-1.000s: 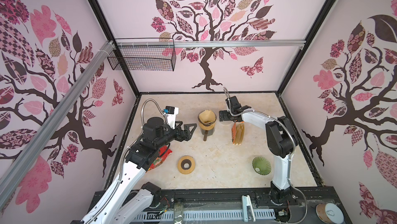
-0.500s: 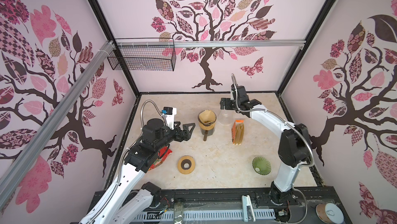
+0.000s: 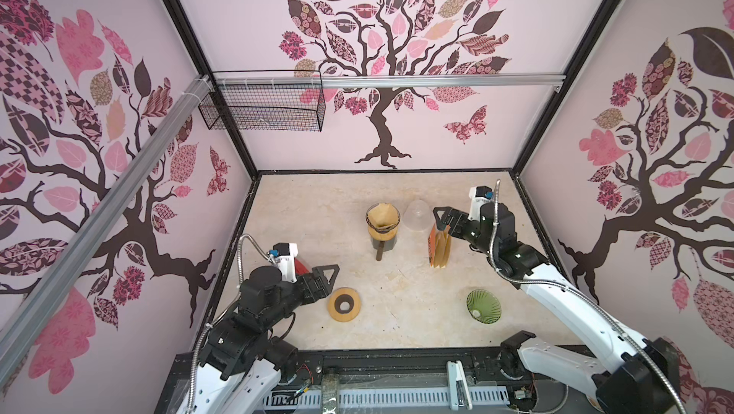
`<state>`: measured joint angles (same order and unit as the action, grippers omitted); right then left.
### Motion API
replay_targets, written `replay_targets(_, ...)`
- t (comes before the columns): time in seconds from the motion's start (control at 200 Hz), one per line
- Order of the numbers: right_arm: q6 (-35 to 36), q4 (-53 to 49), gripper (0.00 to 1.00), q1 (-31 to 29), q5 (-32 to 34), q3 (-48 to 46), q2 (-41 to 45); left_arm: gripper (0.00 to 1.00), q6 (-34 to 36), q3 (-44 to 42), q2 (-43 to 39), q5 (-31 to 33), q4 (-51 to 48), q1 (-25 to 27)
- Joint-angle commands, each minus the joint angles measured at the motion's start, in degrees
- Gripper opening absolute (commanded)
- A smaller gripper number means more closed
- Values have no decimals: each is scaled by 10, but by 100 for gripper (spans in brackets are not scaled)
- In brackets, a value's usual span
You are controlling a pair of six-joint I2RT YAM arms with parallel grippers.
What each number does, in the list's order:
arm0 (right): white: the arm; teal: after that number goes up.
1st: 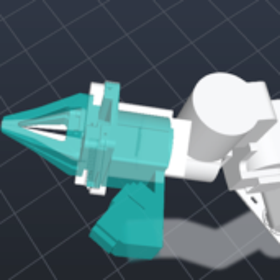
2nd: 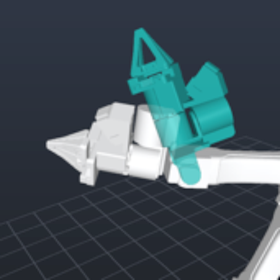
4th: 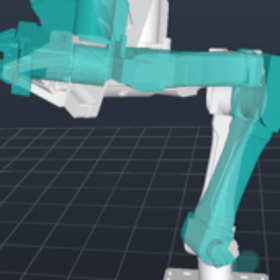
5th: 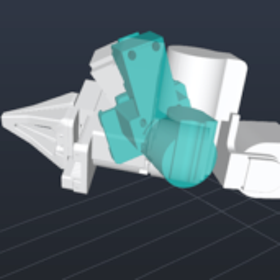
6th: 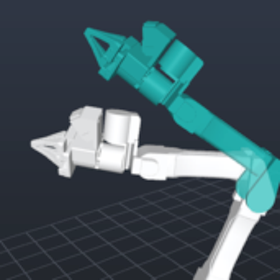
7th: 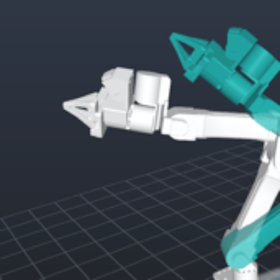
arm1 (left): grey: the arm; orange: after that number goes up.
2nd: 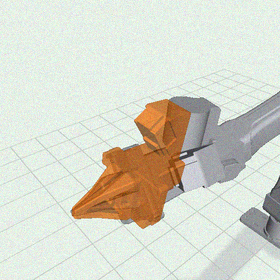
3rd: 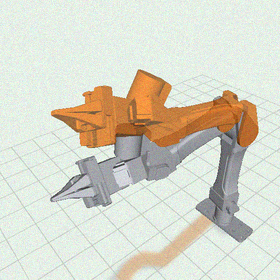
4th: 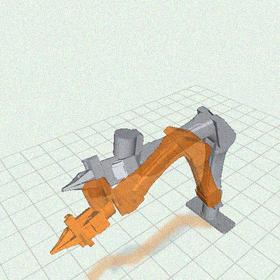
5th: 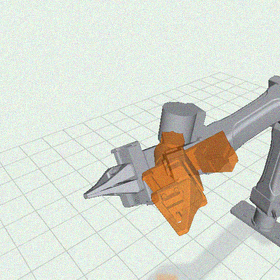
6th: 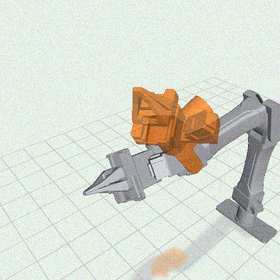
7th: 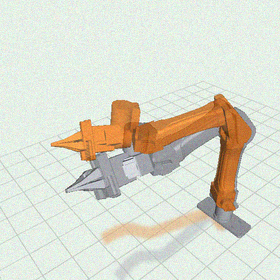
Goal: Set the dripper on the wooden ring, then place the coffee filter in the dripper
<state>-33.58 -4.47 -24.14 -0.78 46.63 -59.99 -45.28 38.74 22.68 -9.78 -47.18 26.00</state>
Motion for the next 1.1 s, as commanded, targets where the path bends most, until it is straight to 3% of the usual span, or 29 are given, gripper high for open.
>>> replay_targets(0.0,-1,-20,100,-1,-26,-3,51,95,-89,-42,-13,-16,-84,-3)
replay_targets(0.205,30,-81,100,-1,-37,-29,111,89,-185,-140,-34,-48,-16,-2)
replay_targets(0.345,44,-92,100,-1,-48,-33,120,85,-222,-207,-3,-70,66,-3)
replay_targets(0.585,71,-86,100,-1,-64,-33,121,82,-255,-276,35,-48,163,-3)
replay_targets(0.855,82,-85,100,-1,-87,-32,116,81,-290,-333,6,-43,235,-6)
replay_targets(1.095,83,-82,100,-1,-84,-36,100,70,-314,-345,-7,-46,282,-7)
